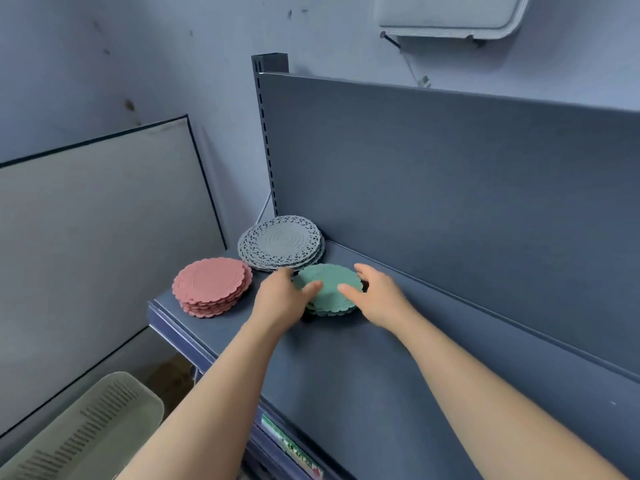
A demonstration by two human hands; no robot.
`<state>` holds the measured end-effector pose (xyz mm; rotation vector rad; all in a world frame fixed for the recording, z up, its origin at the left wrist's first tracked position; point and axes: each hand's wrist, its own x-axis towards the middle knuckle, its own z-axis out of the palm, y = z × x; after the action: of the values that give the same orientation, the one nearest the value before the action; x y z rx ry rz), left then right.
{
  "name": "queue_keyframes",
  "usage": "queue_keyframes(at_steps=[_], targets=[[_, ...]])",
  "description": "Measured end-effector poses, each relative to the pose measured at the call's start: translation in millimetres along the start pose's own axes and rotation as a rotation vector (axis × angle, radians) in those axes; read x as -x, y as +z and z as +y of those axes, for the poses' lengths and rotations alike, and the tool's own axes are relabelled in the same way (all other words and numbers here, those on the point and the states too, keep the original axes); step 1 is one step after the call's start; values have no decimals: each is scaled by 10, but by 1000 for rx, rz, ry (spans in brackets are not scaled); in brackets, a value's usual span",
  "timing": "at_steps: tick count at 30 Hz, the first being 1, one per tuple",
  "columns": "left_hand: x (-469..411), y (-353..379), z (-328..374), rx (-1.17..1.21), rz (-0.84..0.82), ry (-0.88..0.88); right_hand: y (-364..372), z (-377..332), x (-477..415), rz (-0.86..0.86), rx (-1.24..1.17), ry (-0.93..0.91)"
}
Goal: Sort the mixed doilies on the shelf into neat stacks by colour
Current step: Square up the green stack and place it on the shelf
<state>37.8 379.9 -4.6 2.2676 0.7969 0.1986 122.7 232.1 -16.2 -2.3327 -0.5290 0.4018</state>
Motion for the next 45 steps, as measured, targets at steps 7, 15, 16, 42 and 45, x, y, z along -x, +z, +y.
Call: queue_keyframes(at_steps=[7,15,16,42,45], targets=[[-217,-47,-28,101,-177,8,68,46,-137,4,-100,-63],[-167,41,-159,237,-206,216,22,116,-3,33,-243,-42],[-164,44,-168,285,-230,225,30,121,27,34,-263,-34],[2196,924,1019,256,-1010,1034,-210,542,3671,1195,-451,579],[2785,1199,1226,238,-1108,1102,-327,772,4256,1280,-429,653]])
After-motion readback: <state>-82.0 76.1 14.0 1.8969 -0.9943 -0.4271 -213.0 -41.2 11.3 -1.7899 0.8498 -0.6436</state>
